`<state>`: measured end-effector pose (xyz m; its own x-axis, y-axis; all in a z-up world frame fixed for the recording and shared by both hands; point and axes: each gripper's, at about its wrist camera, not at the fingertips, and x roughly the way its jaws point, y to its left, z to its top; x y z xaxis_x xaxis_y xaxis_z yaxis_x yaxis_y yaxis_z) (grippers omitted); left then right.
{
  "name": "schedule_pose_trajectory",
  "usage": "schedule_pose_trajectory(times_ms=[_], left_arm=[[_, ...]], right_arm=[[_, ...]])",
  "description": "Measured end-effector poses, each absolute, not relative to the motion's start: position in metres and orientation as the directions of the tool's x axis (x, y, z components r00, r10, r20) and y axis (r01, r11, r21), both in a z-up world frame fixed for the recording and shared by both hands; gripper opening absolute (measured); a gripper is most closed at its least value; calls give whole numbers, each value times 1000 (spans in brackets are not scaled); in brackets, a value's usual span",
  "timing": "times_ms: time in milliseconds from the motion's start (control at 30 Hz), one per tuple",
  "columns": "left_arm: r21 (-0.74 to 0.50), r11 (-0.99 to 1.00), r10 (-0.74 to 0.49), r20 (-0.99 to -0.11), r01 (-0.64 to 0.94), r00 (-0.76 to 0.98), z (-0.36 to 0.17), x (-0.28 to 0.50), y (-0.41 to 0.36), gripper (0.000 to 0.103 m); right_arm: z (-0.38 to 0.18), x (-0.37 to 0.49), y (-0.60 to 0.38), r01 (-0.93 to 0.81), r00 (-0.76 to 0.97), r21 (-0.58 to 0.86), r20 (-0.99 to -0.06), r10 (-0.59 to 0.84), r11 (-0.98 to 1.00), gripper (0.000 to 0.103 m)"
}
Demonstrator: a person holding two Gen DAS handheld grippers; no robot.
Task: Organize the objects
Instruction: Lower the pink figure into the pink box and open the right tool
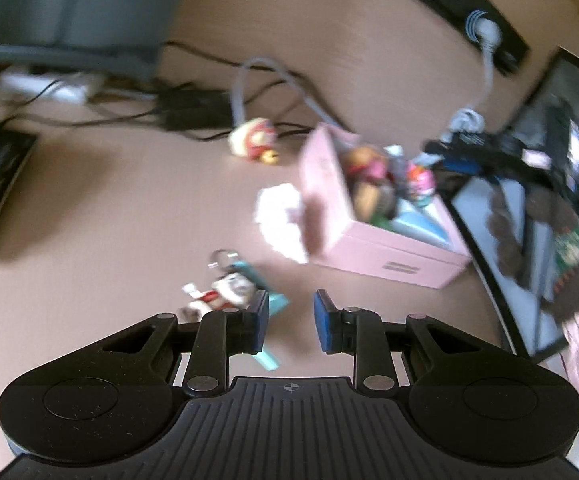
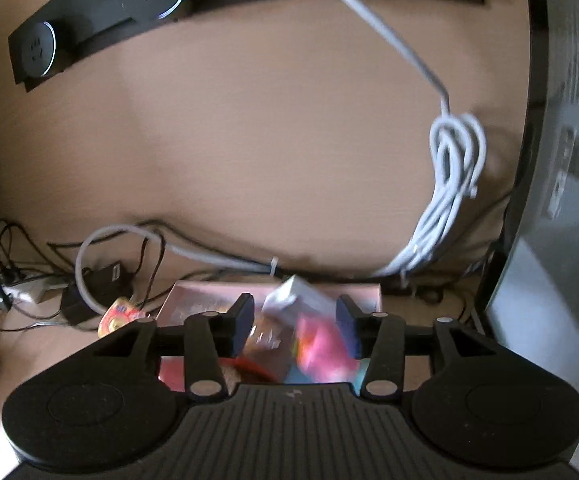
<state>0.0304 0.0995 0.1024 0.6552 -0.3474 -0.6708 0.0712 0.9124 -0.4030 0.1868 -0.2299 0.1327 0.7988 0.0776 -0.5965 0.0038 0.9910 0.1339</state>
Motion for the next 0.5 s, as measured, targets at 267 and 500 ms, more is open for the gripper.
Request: schedule_pose_trajectory(times_ms=[267,500], left_arm=[[-415,909,-341,-671,48,659,98,49,104,27],[-431,901,-339,-639,44,690,98,82,102,27]], right_arm=[[117,129,-223,-26,750,142,-651,113,990,59],[108,53,-192,-68,743,7,-667,56,998,72]])
